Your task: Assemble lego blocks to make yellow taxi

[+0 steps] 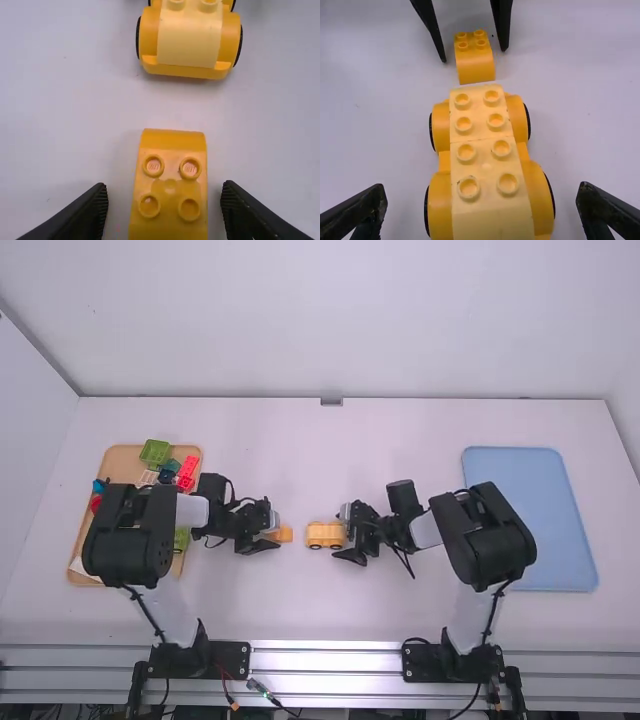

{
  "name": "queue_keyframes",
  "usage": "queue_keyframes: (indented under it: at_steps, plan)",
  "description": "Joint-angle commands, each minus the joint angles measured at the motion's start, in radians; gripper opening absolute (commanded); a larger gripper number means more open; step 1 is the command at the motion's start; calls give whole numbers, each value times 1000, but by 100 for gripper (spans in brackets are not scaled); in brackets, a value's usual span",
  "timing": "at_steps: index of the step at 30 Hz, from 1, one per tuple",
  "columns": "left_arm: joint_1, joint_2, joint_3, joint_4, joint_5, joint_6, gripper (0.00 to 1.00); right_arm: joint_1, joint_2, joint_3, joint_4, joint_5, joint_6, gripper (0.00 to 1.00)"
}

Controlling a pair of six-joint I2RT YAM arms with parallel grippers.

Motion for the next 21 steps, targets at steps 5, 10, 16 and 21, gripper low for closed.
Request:
queue_keyframes:
  at_steps: [5,10,16,21]
  plan:
    - [2,5,6,-6,15,3,53,-5,11,14,-1,-11,3,99]
    - [3,5,16,-18,15,0,45,-5,11,14,-1,-13,2,99]
    - [-8,5,17,-28,14,4,35,-5,11,14,0,-21,2,99]
    - [-8,5,18,-31,14,4,34,-4,11,16,2,-22,3,99]
